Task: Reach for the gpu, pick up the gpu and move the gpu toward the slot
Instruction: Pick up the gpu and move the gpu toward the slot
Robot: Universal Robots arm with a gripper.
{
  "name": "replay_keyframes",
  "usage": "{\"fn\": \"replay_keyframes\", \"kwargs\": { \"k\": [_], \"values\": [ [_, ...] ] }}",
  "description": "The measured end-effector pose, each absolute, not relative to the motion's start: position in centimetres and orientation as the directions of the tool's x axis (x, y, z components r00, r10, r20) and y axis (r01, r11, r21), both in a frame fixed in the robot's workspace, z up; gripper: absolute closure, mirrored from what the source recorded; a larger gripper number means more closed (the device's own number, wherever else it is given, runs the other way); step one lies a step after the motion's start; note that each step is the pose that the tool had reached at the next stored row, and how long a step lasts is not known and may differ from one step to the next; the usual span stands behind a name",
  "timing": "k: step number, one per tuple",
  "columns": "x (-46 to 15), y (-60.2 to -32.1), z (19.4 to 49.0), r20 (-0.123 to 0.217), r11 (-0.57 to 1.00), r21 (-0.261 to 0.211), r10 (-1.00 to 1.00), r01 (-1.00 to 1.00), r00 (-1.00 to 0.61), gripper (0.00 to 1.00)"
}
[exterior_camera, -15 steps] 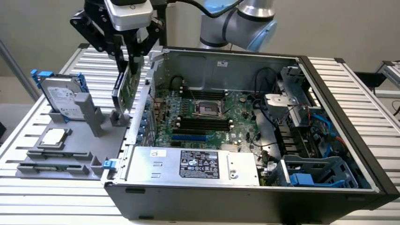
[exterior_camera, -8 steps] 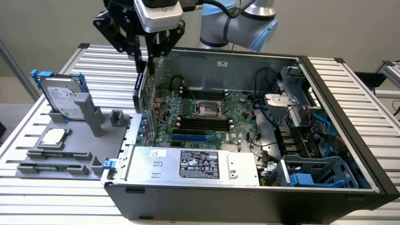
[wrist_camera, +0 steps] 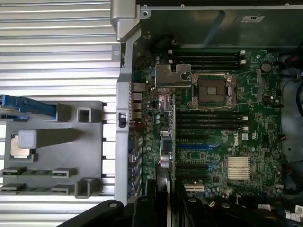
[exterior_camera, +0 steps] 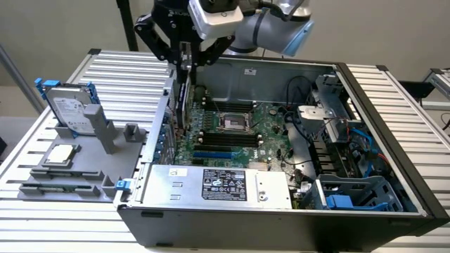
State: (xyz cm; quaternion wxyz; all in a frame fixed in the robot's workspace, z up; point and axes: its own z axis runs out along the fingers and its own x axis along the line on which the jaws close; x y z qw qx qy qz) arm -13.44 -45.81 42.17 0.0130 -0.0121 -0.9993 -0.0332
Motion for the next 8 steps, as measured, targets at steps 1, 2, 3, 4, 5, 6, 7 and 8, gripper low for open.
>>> {"fn": "replay_keyframes", "kwargs": {
  "k": [1,2,3,4,5,6,7,8],
  "values": [
    [-13.0,-45.8,42.1,0.027,0.998,0.066,0.023,0.025,-0.999,0.73],
    [-12.5,-45.8,42.1,0.027,0.997,0.066,0.023,0.025,-0.999,0.73],
    [-12.1,-45.8,42.0,0.027,0.998,0.066,0.023,0.025,-0.999,0.73],
    [-11.6,-45.8,42.0,0.027,0.998,0.066,0.023,0.025,-0.999,0.73],
    [-11.2,-45.8,41.9,0.027,0.998,0.066,0.024,0.025,-0.999,0.73],
    [-10.7,-45.8,41.9,0.027,0.997,0.066,0.023,0.025,-0.999,0.73],
    [-10.2,-45.8,41.8,0.027,0.997,0.066,0.023,0.025,-0.999,0.73],
    [-9.8,-45.8,41.8,0.027,0.998,0.066,0.023,0.025,-0.999,0.73]
  ]
}}
